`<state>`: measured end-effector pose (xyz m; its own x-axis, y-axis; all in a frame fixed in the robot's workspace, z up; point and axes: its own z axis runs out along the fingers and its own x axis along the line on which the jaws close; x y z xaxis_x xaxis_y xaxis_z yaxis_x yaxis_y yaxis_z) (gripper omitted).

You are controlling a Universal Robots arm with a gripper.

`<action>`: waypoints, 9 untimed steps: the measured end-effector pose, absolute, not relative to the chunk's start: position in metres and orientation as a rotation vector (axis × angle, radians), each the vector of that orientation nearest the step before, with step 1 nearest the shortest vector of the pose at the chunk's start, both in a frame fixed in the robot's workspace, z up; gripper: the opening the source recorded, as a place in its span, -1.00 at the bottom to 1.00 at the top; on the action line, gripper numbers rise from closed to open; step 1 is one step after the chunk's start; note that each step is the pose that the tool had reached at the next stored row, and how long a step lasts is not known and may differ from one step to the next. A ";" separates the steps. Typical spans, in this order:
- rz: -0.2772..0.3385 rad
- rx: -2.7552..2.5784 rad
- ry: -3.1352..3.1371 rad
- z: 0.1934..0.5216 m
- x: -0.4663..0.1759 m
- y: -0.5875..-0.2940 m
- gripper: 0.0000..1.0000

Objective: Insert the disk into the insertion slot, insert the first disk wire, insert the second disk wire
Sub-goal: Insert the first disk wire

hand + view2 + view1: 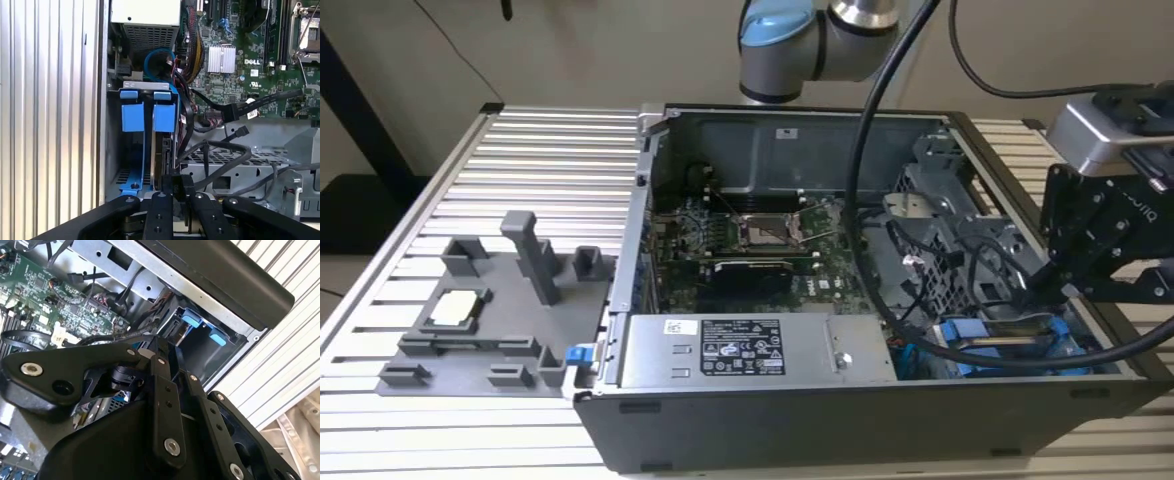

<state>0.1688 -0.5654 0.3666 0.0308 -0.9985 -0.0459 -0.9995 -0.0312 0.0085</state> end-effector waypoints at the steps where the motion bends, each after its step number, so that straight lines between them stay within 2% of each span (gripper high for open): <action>1: 0.060 -2.237 2.168 0.366 0.169 -0.565 -0.62; 9: 0.060 -2.237 2.168 0.359 0.170 -0.566 -0.62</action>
<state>0.1703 -0.5660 0.3586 0.0309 -0.9985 -0.0459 -0.9995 -0.0313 0.0084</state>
